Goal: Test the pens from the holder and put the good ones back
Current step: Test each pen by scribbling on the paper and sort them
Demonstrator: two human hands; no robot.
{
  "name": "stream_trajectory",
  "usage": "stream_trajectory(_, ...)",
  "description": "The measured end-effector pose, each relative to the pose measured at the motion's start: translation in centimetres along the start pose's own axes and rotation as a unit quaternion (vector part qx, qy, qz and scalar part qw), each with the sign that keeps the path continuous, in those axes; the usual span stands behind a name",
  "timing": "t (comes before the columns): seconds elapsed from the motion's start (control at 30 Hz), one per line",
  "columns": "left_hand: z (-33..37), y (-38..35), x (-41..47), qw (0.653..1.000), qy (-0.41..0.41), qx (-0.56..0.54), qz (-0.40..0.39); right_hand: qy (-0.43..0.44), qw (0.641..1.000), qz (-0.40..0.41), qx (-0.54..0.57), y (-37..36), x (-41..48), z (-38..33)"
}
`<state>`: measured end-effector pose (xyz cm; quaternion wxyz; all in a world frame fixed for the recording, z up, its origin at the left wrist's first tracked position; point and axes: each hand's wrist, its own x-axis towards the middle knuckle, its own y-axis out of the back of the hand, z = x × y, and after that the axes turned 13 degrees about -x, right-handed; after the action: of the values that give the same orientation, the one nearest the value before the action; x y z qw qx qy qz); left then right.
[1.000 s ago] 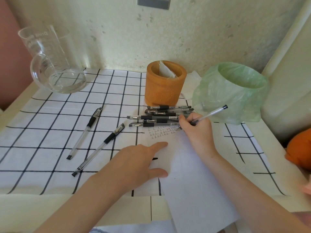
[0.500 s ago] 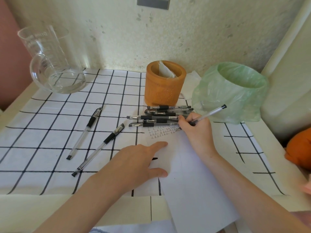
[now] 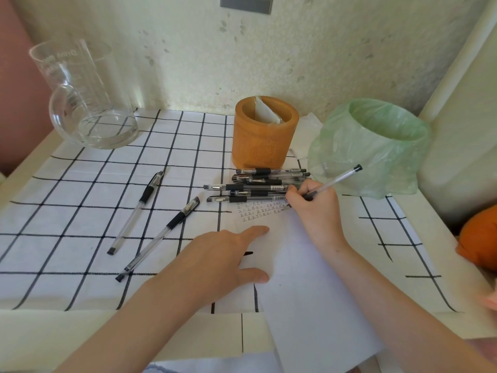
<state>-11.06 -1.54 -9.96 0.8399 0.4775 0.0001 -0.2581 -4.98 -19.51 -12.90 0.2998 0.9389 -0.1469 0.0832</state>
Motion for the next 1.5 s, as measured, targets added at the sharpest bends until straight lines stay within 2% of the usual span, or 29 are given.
stream_trajectory(0.77,0.1,0.1,0.0,1.0,0.004,-0.007,-0.003,0.005,1.0,-0.009,0.002,0.1,-0.1,-0.3)
stream_trajectory(1.2,0.5,0.4,-0.4,1.0,0.017,-0.011,-0.011,-0.023,1.0,-0.001,-0.006,0.2,-0.2,-0.5)
stream_trajectory(1.3,0.7,0.4,-0.5,0.995,0.02,-0.092,0.02,-0.045,0.999,0.001,0.02,0.3,-0.2,-0.8)
stream_trajectory(1.37,0.9,0.8,-0.6,0.984,0.004,-0.173,0.037,-0.07,0.994,-0.003,0.084,0.8,-0.1,-1.6)
stream_trajectory(1.5,1.0,1.8,-0.2,0.944,-0.009,-0.32,0.082,-0.118,0.966,-0.085,0.212,2.3,-0.6,-4.0)
